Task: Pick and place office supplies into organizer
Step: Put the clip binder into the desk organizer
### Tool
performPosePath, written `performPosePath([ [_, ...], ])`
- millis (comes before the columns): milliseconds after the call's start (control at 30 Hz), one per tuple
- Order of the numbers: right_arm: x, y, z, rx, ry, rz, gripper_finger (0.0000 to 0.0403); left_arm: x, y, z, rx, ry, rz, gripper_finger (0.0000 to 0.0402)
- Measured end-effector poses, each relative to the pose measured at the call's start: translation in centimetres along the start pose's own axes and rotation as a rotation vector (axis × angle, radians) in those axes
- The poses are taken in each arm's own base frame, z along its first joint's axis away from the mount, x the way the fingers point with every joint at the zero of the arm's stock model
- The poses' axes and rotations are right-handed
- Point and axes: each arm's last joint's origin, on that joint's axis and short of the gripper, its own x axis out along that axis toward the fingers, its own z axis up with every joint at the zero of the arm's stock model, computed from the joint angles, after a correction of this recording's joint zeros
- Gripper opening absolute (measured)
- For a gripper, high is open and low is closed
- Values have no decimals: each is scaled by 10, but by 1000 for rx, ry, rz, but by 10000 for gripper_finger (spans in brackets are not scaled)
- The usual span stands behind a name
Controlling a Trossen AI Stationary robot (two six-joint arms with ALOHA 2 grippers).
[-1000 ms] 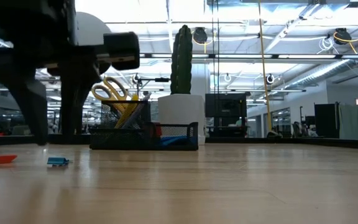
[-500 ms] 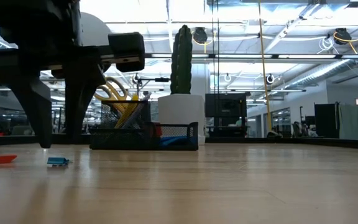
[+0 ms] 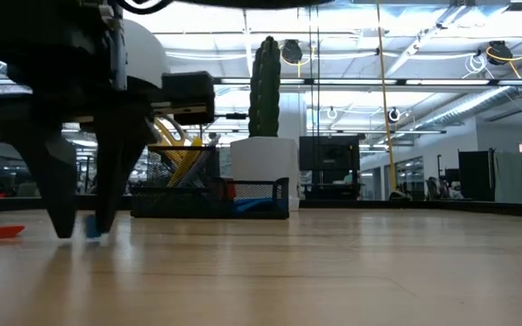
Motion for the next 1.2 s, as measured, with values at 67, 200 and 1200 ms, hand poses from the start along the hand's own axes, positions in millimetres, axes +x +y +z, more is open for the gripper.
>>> performPosePath([
  [67,0,0,0,0,0,0,100,1,2,-2,-7,-6,6,104],
  [200,0,0,0,0,0,0,100,1,3,-4,-15,-5,7,104],
  [1200,0,0,0,0,0,0,100,1,6,1,-566,-11,82,104],
])
